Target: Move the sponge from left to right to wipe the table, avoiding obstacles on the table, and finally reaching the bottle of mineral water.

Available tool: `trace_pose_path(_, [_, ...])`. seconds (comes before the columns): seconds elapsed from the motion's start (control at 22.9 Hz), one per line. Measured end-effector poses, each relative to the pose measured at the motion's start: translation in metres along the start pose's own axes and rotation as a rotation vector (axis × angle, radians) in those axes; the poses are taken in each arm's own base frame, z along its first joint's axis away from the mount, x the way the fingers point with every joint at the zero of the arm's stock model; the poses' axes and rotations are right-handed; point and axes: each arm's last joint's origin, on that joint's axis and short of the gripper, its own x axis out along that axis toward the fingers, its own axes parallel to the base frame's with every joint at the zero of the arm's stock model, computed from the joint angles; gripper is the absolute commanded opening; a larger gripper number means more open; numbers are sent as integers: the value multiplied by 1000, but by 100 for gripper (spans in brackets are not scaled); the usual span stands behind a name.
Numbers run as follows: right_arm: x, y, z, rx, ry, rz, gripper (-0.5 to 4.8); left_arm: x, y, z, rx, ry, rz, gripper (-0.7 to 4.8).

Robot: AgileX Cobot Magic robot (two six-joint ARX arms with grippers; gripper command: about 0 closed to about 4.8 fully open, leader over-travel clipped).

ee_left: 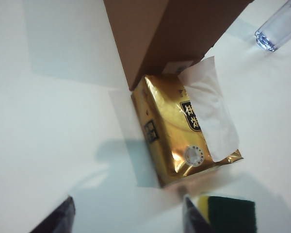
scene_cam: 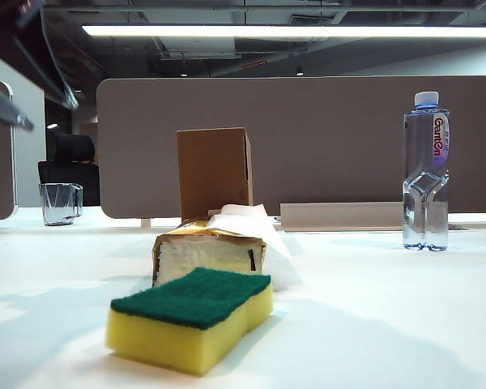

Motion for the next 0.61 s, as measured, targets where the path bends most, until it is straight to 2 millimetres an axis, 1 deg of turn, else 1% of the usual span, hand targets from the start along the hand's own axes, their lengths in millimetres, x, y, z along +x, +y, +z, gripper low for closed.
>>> trace_pose_path(0.04, [0,0,0,2,1,-1,332,-4,-1,3,16,0,12,284])
trace_pose_path(0.09, [-1,0,-2,12,8,-4,333,-13,-2,10,53,-3,37,290])
trace_pose_path(0.17, [-2,-1,-6,40,30,-12,333,-29,-6,23,110,-3,93,347])
trace_pose_path(0.26, [-2,-1,-9,55,45,-19,333,-38,-9,30,148,-4,126,398])
trace_pose_path(0.31, [-3,0,-11,57,47,-21,333,-44,-10,35,173,-4,148,409])
trace_pose_path(0.44, [-6,2,-14,45,42,-18,333,-64,-15,46,234,15,206,409])
trace_pose_path(0.52, [-6,2,-14,47,43,-19,333,-81,-19,54,267,10,224,409])
trace_pose_path(0.61, [-6,2,-14,46,38,-34,332,-101,-18,58,283,-14,269,409])
